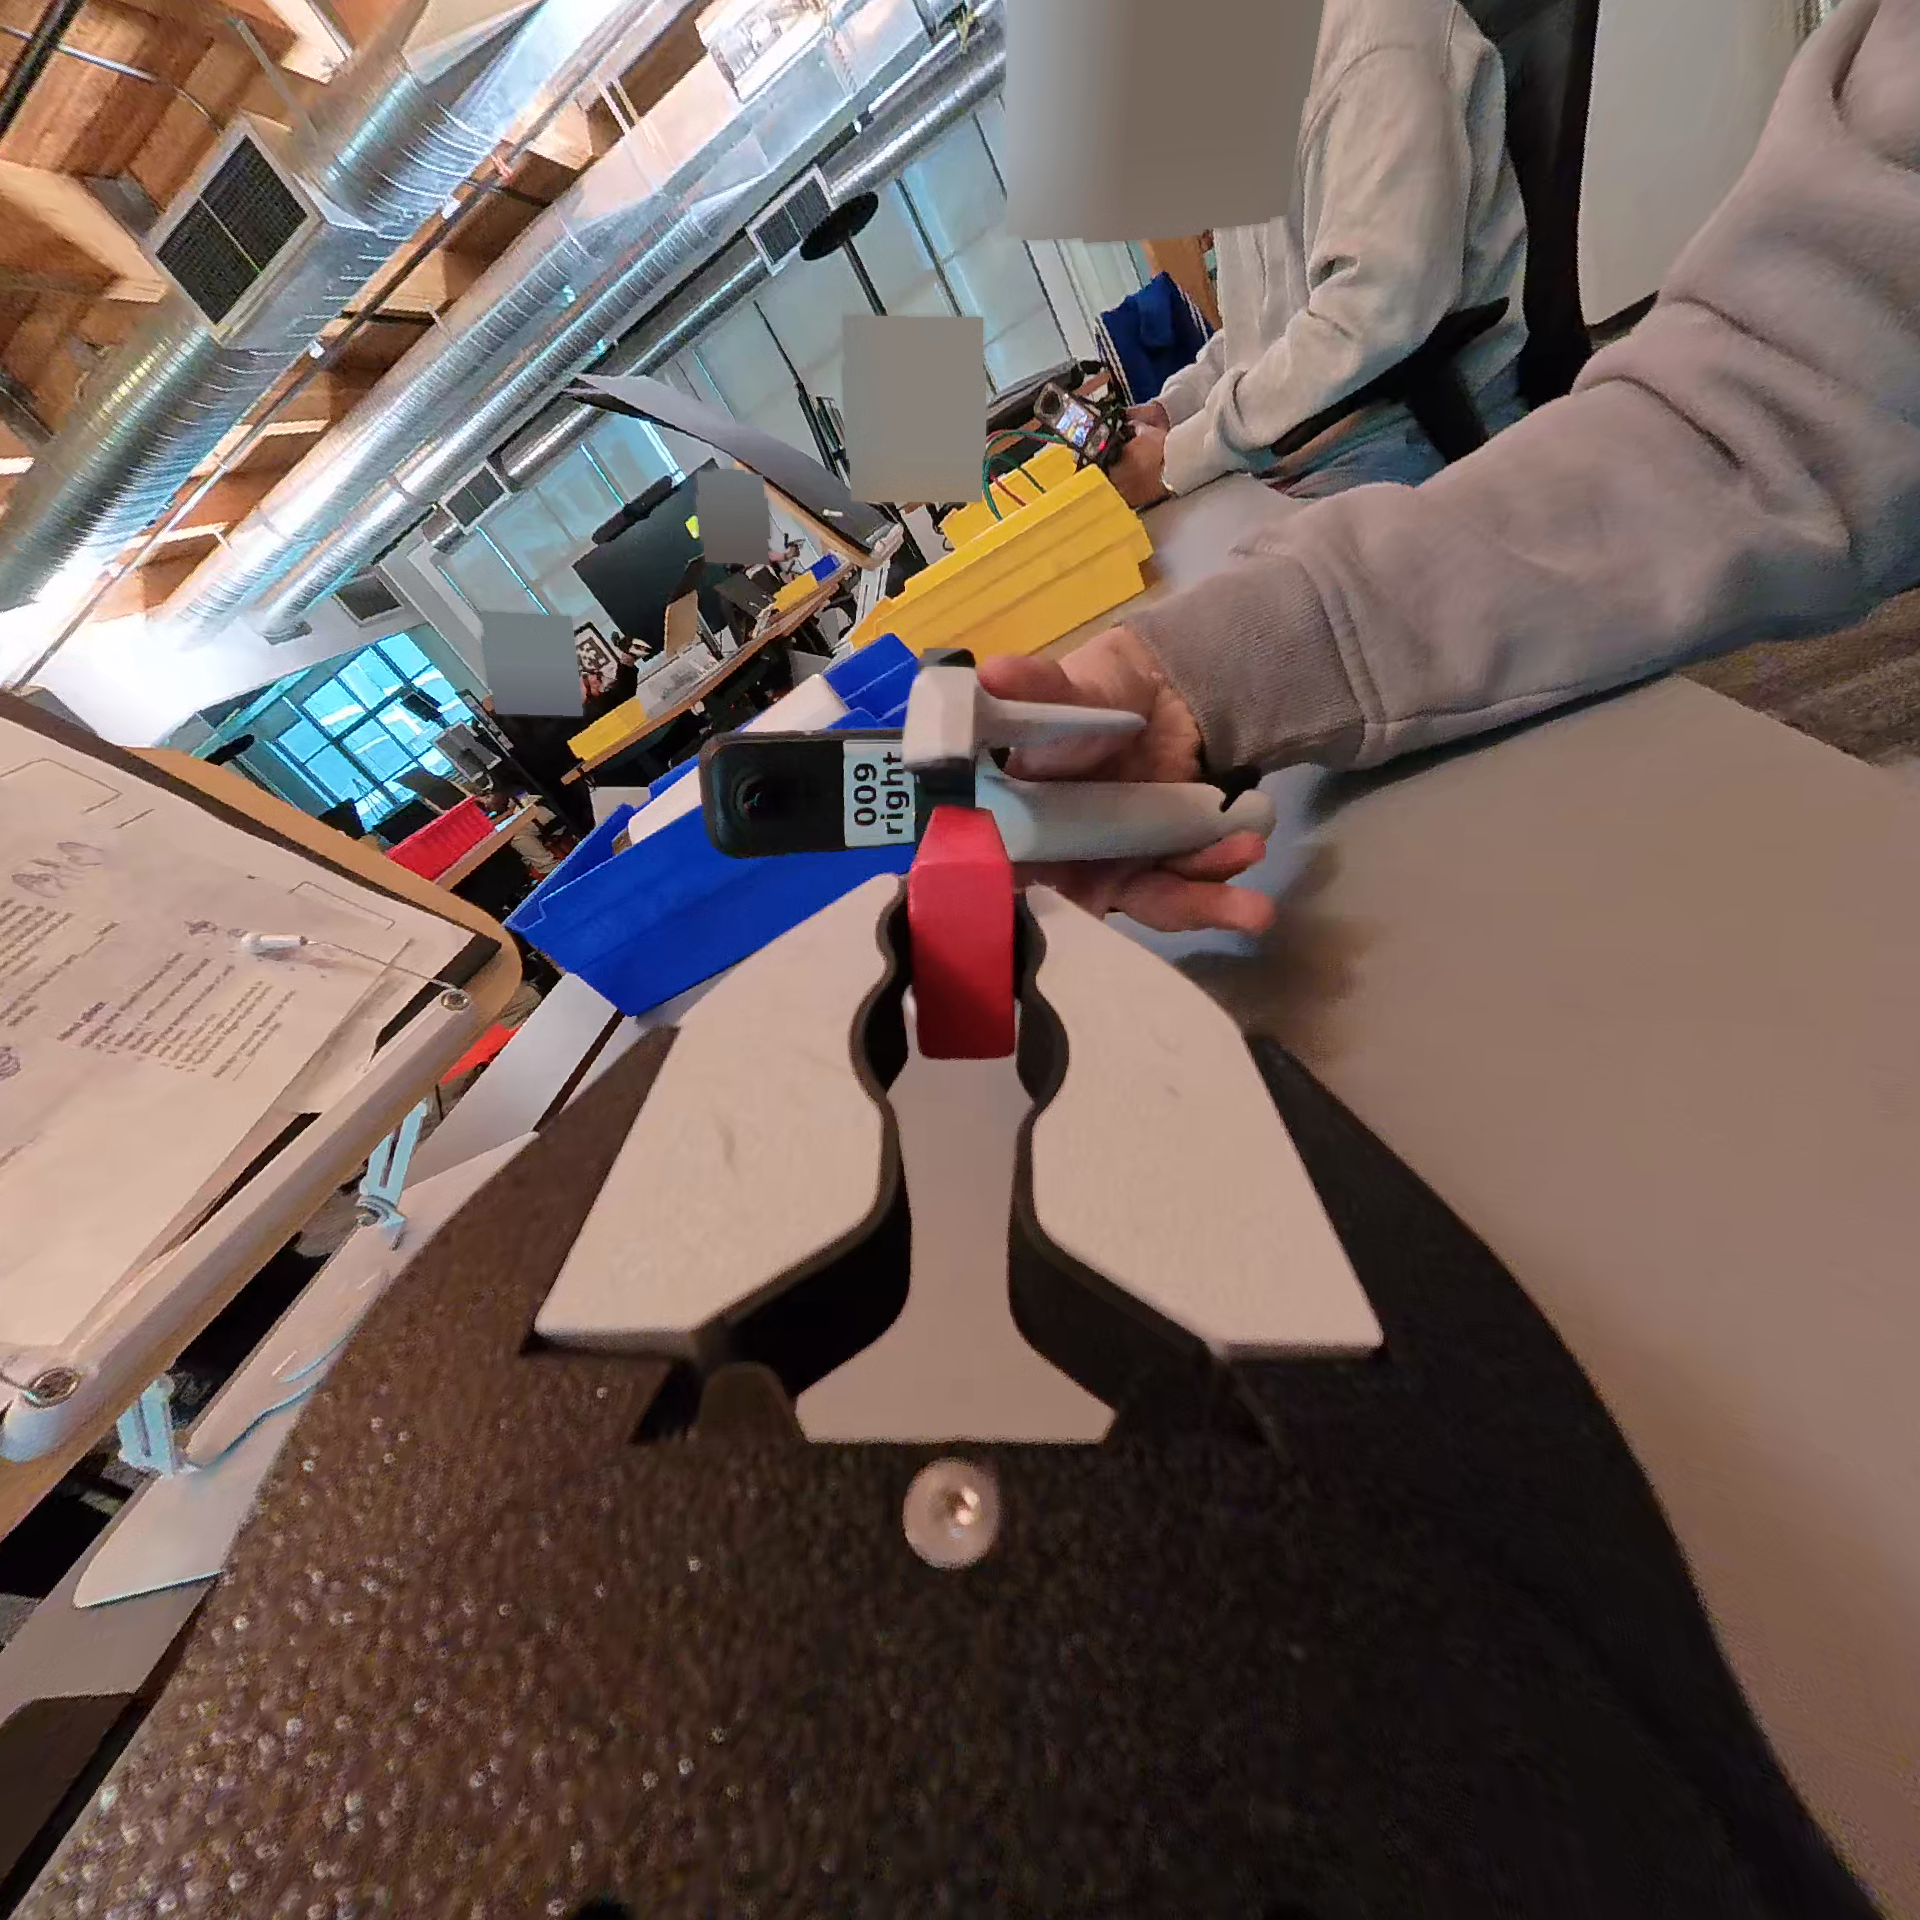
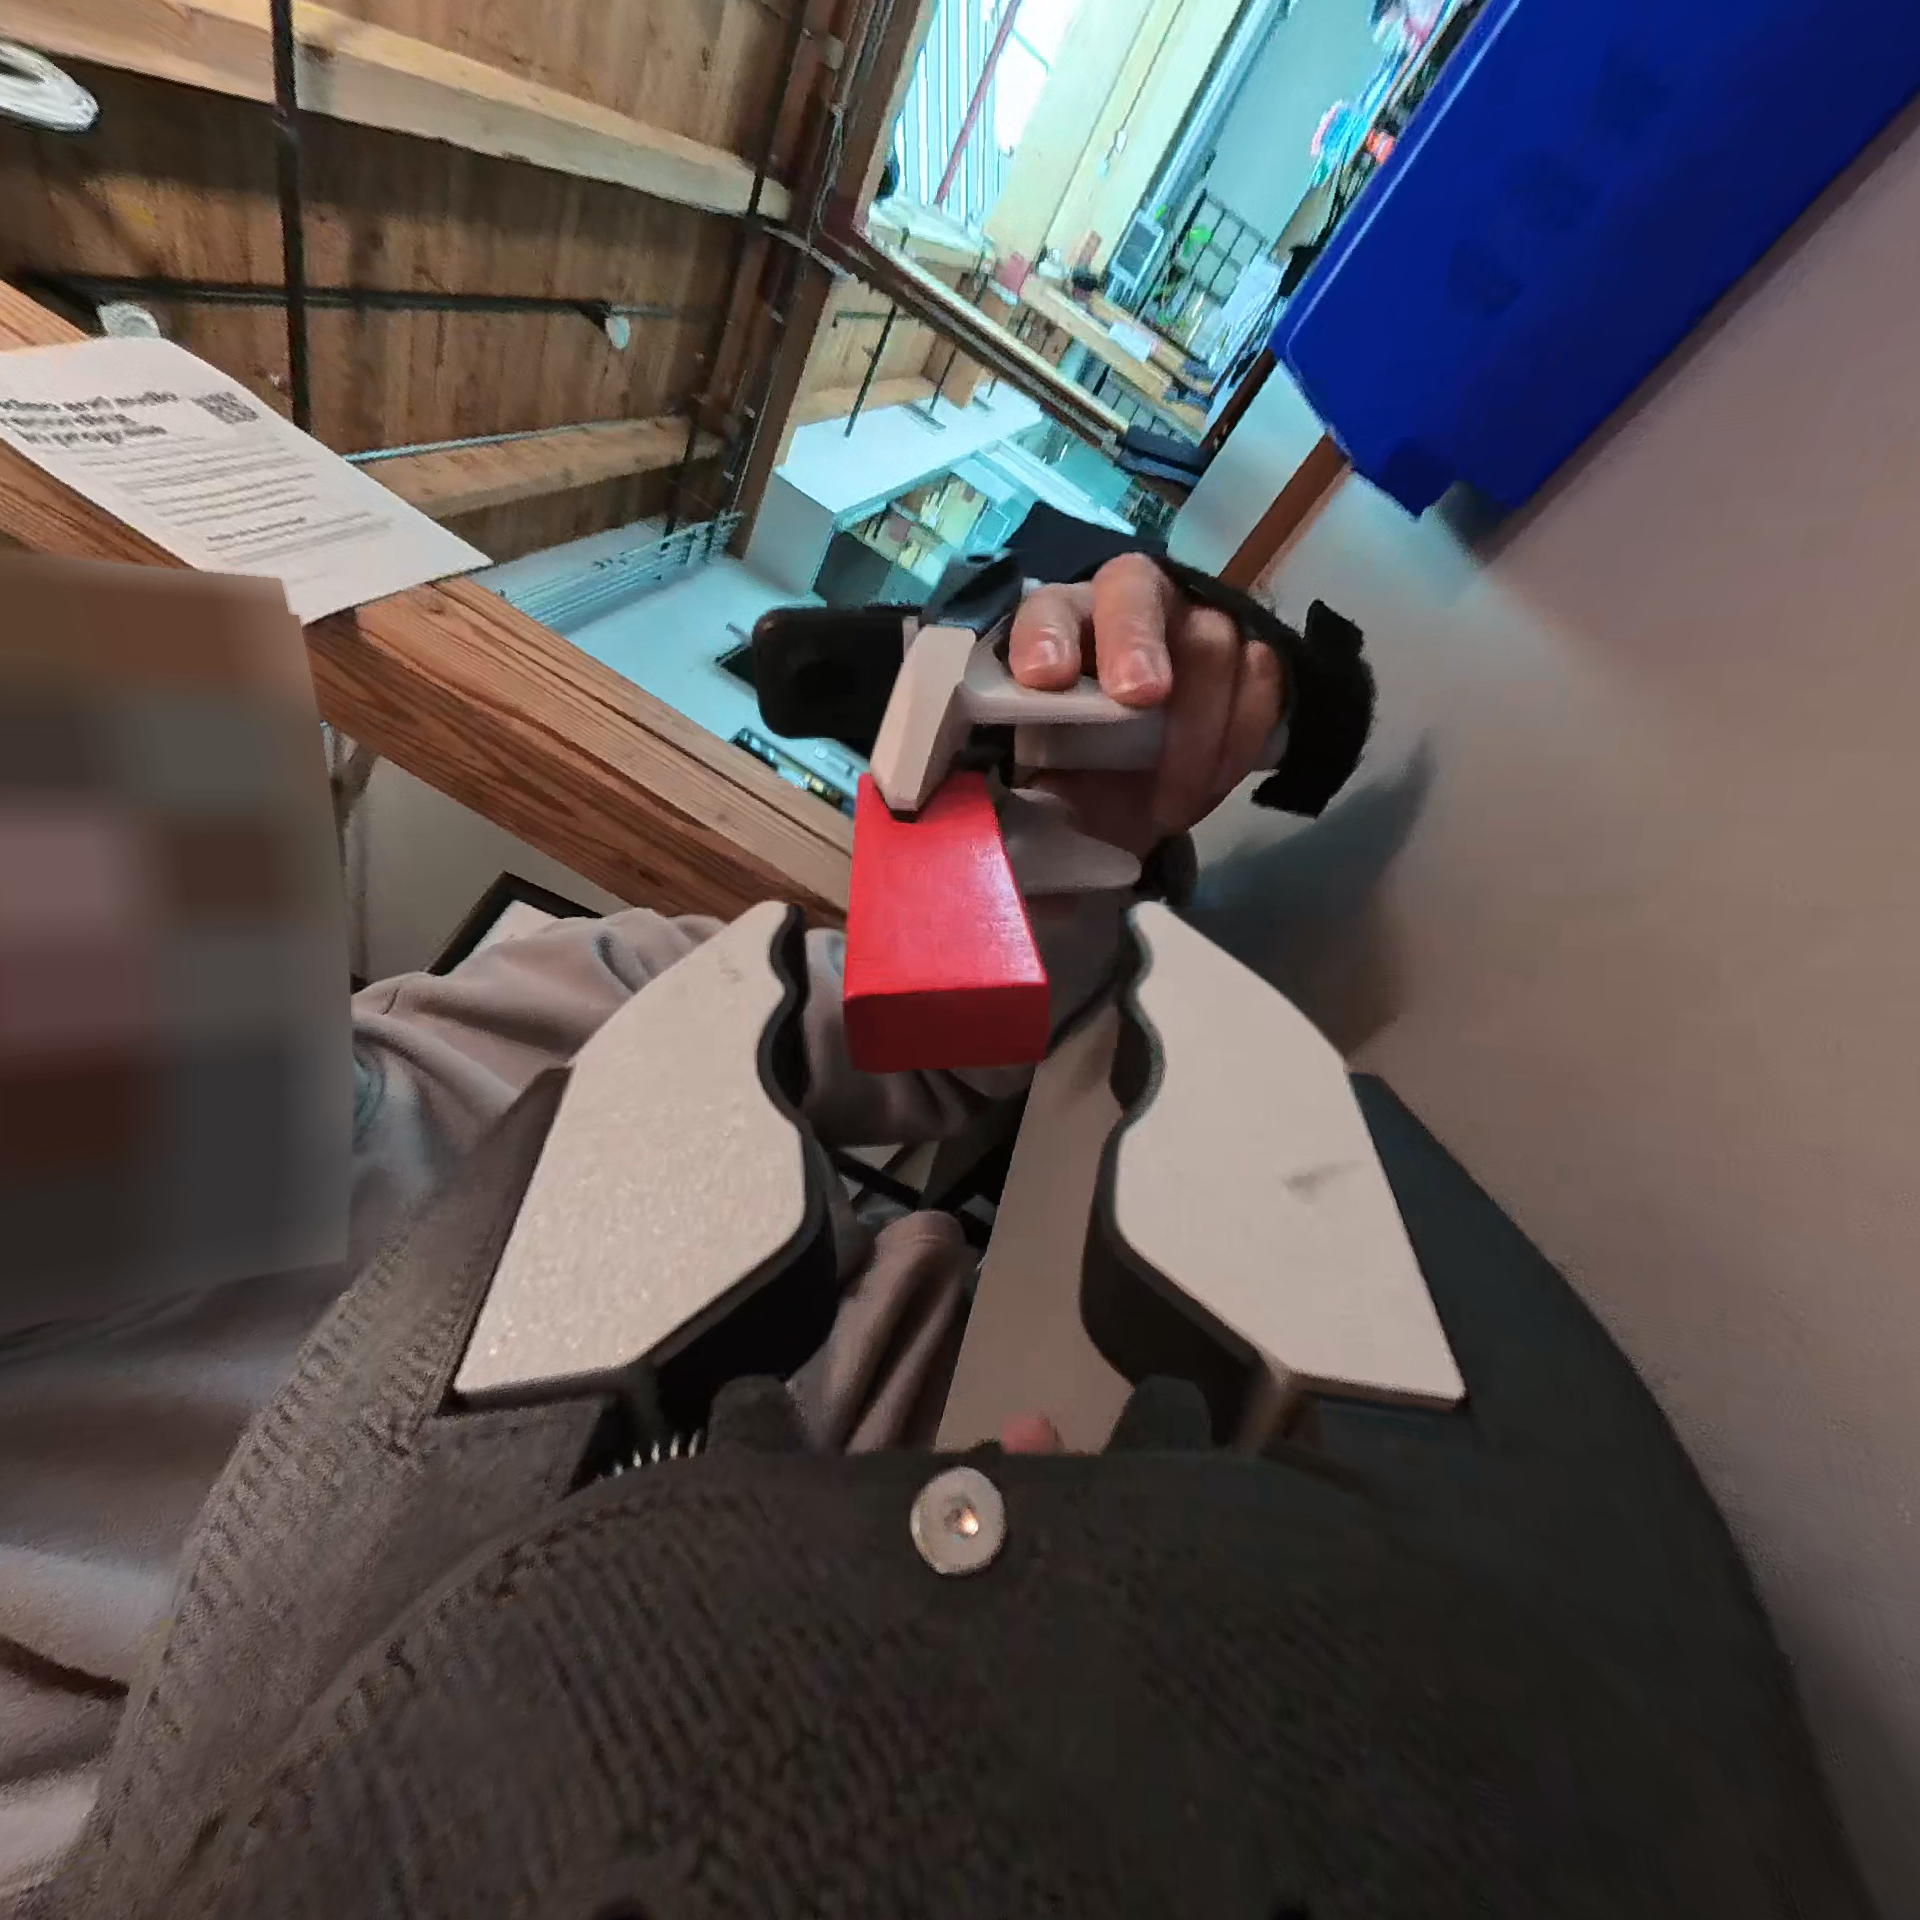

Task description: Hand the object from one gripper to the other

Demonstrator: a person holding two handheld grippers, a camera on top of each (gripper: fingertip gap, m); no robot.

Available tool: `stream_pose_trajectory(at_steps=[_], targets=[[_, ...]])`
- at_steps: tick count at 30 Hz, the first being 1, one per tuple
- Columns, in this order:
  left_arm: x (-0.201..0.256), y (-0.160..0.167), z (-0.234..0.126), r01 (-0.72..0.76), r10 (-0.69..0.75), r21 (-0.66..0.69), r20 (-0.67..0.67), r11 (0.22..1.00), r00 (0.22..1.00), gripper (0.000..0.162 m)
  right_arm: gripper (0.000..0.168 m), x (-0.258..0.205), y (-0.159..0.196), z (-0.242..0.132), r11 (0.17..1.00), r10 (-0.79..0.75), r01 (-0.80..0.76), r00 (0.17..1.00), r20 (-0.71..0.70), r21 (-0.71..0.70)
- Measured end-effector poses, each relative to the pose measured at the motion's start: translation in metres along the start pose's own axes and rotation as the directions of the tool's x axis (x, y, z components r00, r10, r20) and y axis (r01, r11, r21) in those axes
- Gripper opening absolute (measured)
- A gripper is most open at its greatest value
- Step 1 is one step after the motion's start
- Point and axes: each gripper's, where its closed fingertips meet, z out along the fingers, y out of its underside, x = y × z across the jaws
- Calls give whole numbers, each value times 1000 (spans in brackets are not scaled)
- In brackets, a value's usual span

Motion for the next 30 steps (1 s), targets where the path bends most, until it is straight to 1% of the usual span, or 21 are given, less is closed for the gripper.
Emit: stream_pose_trajectory(at_steps=[2, 3, 6, 9, 11, 12, 13, 14, 15, 16, 18, 19, 20, 21, 22, 23, 25, 26, 27, 28, 30], targets=[[0, 1, 1, -7, 7, -7, 6, 1000, 1000, 16, 40, 1, 5, 3, 1000, 9, -9, 1000, 16, -25], [-1, 2, 0, -11, 11, -12, 13, 1000, 1000, 16, 37, 0, 2, 4, 1000, 19, -19, 999, 29, -11], [-5, 3, -2, -8, 8, -12, 31, 1000, 999, 16, 35, -1, -3, 5, 1000, -21, 20, 999, 38, 18], [-8, 5, -3, 18, -17, -28, 48, 999, 999, 17, 35, -2, -6, 5, 994, -109, 108, 994, 17, 19], [-14, 7, -3, 105, -102, -29, 78, 994, 992, 21, 35, -3, -12, 3, 977, -209, 210, 978, -26, 30], [-18, 6, -4, 180, -178, -15, 94, 984, 980, 30, 35, -3, -15, 1, 956, -288, 291, 955, -69, 26], [-23, 6, -6, 280, -279, 8, 103, 960, 955, 40, 35, -1, -19, -2, 918, -392, 397, 910, -132, 11], [-26, 6, -7, 400, -402, 32, 91, 916, 911, 51, 35, 2, -23, -6, 856, -510, 517, 834, -210, -26], [-30, 7, -8, 530, -532, 46, 67, 847, 844, 61, 35, 2, -25, -9, 769, -631, 634, 729, -266, -87], [-33, 10, -8, 654, -655, 45, 38, 756, 755, 64, 35, -1, -25, -10, 669, -733, 731, 618, -286, -136], [-34, 19, -9, 839, -839, 18, -35, 543, 544, 63, 35, -7, -29, -9, 461, -865, 864, 385, -322, -205], [-33, 22, -10, 898, -895, 7, -67, 441, 440, 57, 35, -7, -29, -9, 367, -903, 897, 280, -327, -245], [-31, 22, -10, 935, -929, -1, -116, 355, 352, 57, 35, -5, -28, -8, 286, -928, 913, 188, -323, -290], [-27, 20, -10, 957, -944, -17, -168, 289, 283, 51, 35, -2, -28, -8, 220, -942, 918, 111, -318, -329], [-24, 20, -10, 971, -956, -47, -192, 236, 223, 39, 36, 1, -25, -7, 167, -953, 916, 56, -297, -365], [-20, 20, -9, 977, -962, -74, -208, 198, 179, 34, 36, 5, -21, -5, 120, -964, 909, 11, -266, -398], [-14, 23, -7, 982, -970, -117, -211, 146, 119, 35, 36, 11, -16, -4, 10, -971, 889, -101, -216, -458], [-11, 28, -6, 982, -976, -140, -194, 130, 102, 30, 36, 13, -13, -3, -15, -974, 878, -121, -191, -478], [-9, 32, -6, 980, -979, -155, -179, 127, 98, 23, 35, 13, -12, -2, -27, -974, 873, -132, -182, -487], [-9, 34, -6, 980, -980, -153, -168, 130, 103, 20, 36, 16, -13, -3, -31, -973, 863, -142, -182, -505], [-14, 33, -7, 978, -974, -114, -164, 174, 155, 17, 35, 25, -15, -7, -11, -970, 833, -144, -197, -554]])
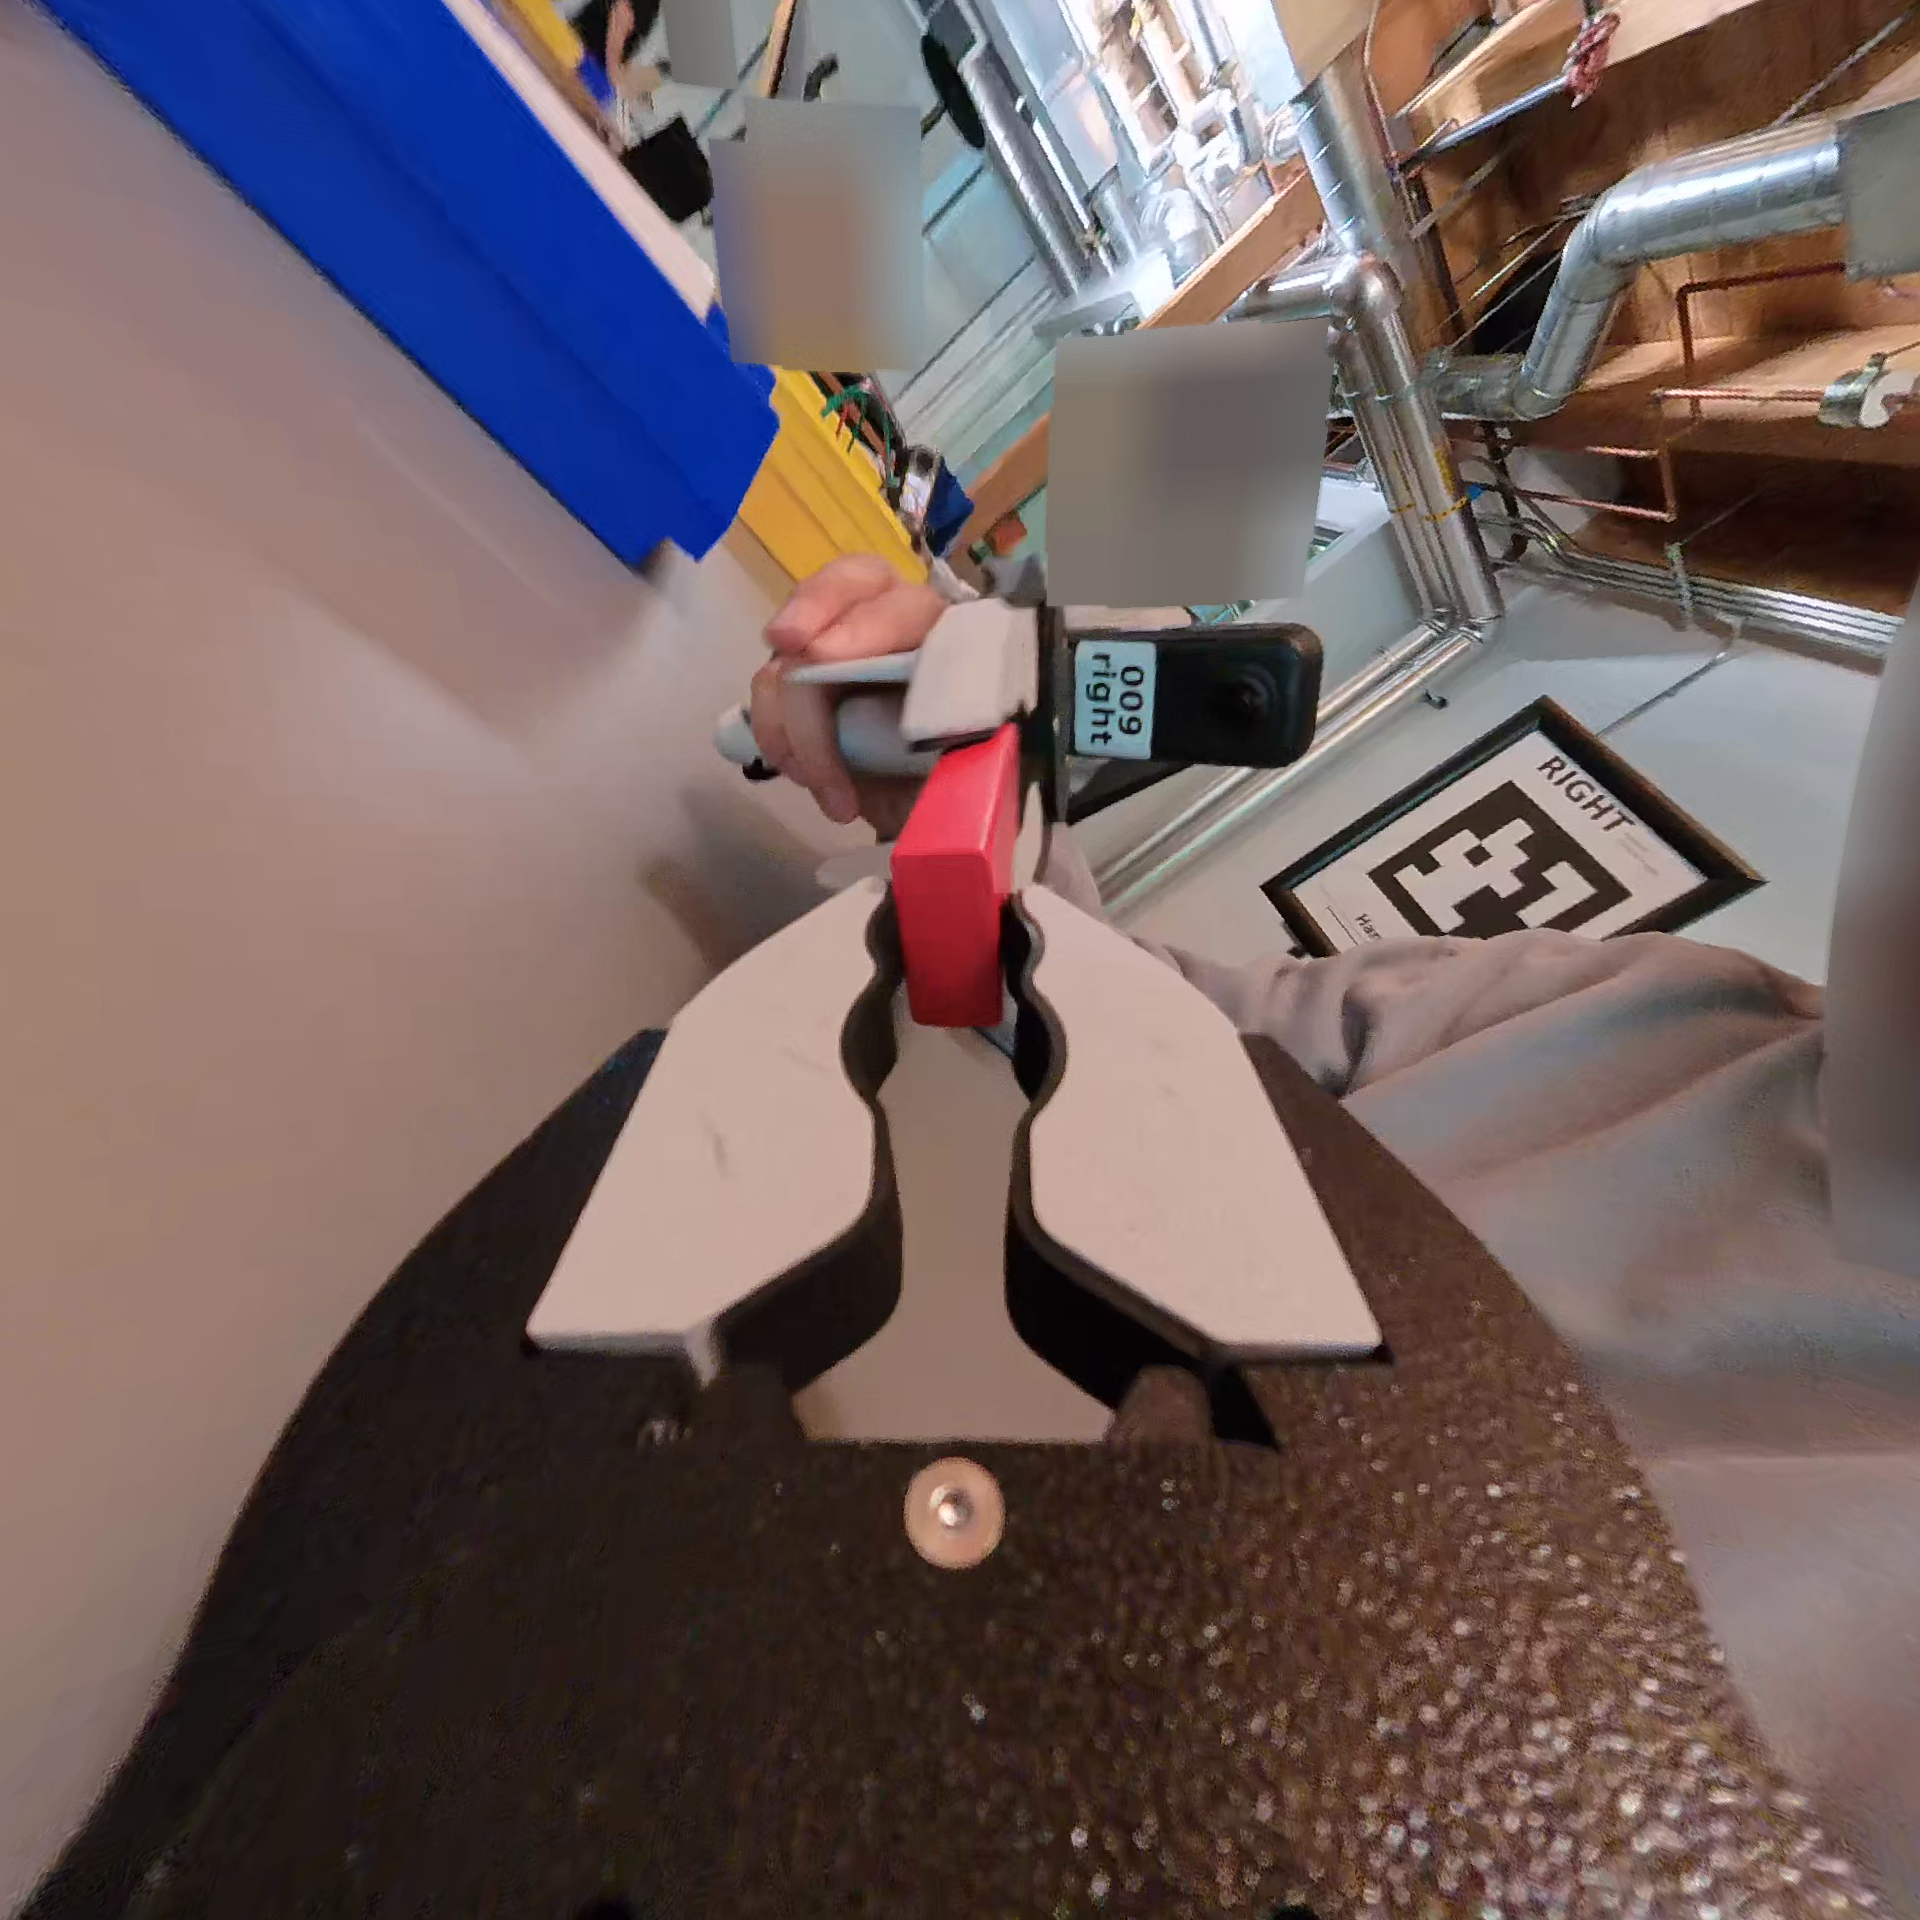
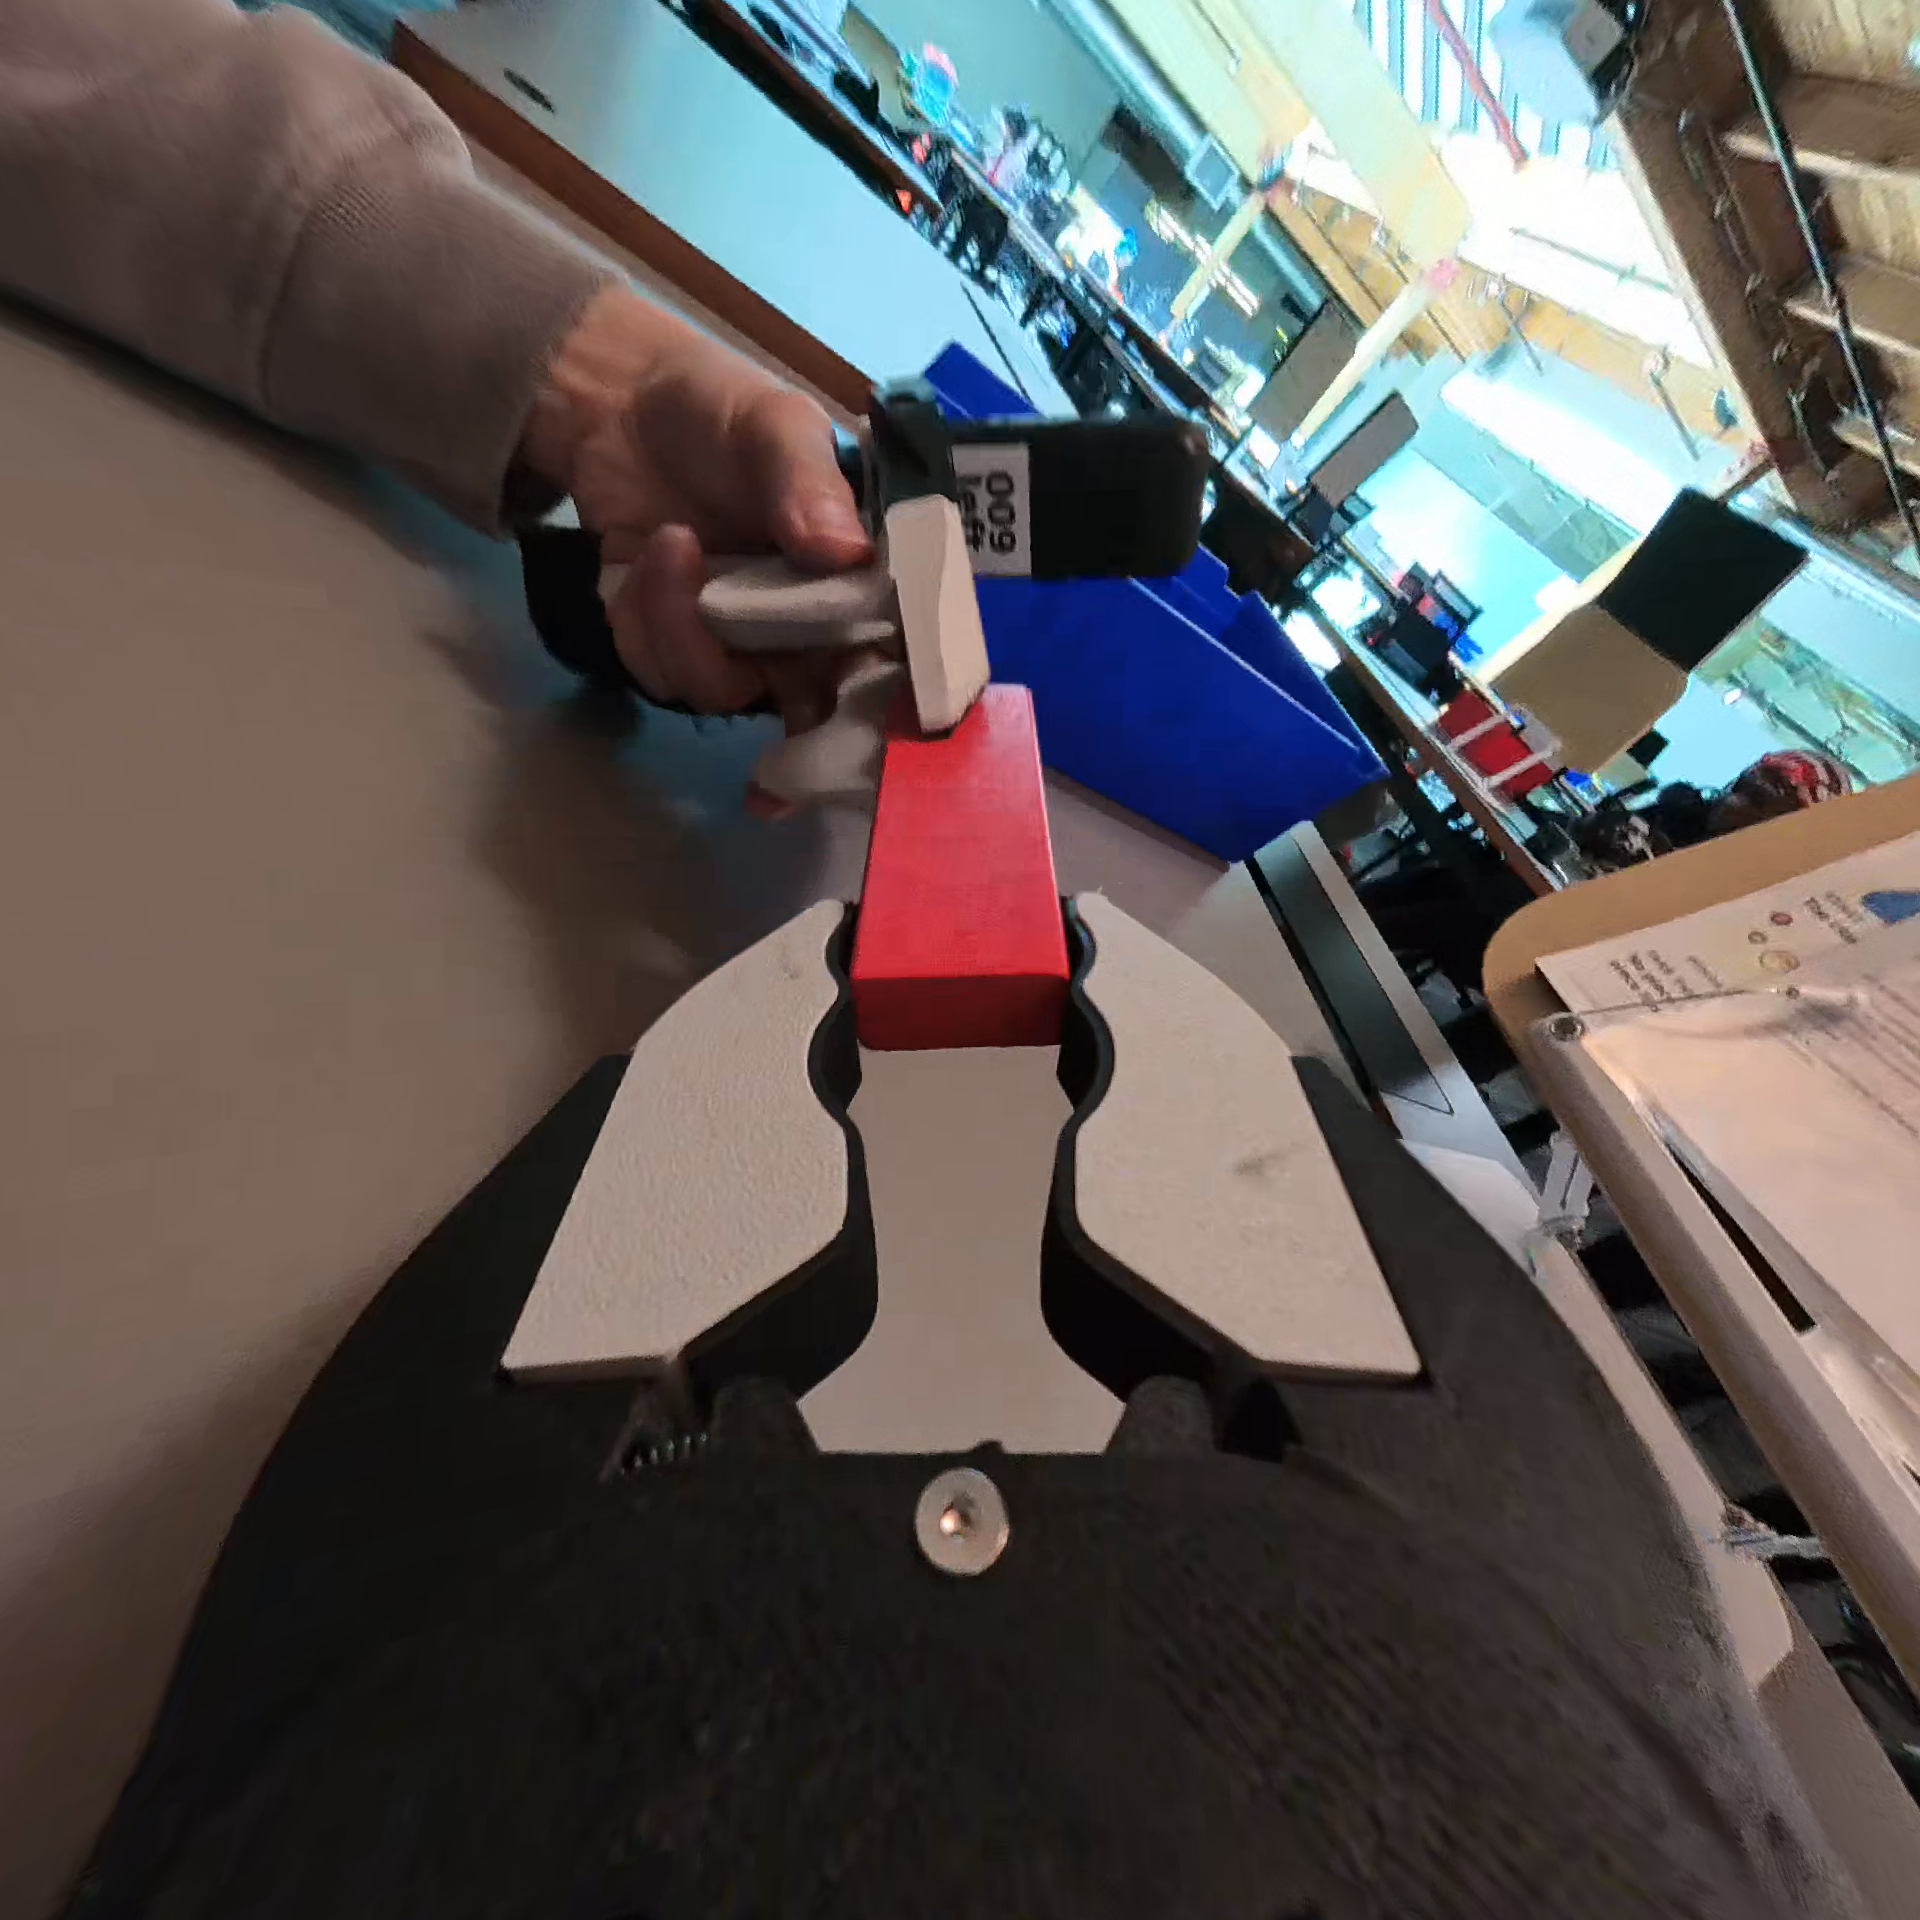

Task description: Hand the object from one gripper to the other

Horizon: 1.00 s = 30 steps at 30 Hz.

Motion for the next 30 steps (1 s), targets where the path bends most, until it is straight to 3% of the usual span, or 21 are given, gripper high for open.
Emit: stream_pose_trajectory(at_steps=[2, 6, 10, 14, 18, 20, 23, 25, 28, 30], targets=[[1, -1, -1, -46, 47, -7, 12, 999, 999, 17, 36, -1, -3, 0, 1000, 18, -18, 1000, 1, 21], [1, -2, -2, -189, 191, -28, 62, 982, 980, 16, 38, 1, -8, -5, 963, 256, -261, 964, 72, 66], [-11, 0, -10, -354, 379, -150, 215, 923, 900, 16, 35, 13, -13, -13, 875, 461, -471, 881, 106, 113], [0, -2, -6, -495, 519, -161, 198, 854, 831, 16, 28, -3, 5, -5, 879, 477, -476, 868, 136, -41], [8, -4, -7, -619, 644, -177, 192, 765, 741, 16, 21, -9, 3, -1, 880, 474, -470, 863, 175, -63], [16, -10, -6, -661, 673, -131, 187, 739, 715, 16, 19, -8, -4, -2, 868, 492, -496, 849, 194, -29], [24, -28, -9, -693, 662, 42, 257, 720, 704, 21, 17, 9, -22, -4, 801, 563, -587, 806, 184, 121], [24, -35, -8, -651, 604, 140, 266, 746, 751, 42, 17, 25, -34, -8, 707, 633, -659, 752, 186, 257], [25, -31, 1, -584, 551, 185, 202, 790, 810, 38, 17, 37, -38, -9, 589, 715, -726, 673, 190, 355], [28, -31, 5, -572, 542, 222, 188, 789, 819, 32, 17, 32, -38, -2, 581, 725, -740, 660, 198, 339]])
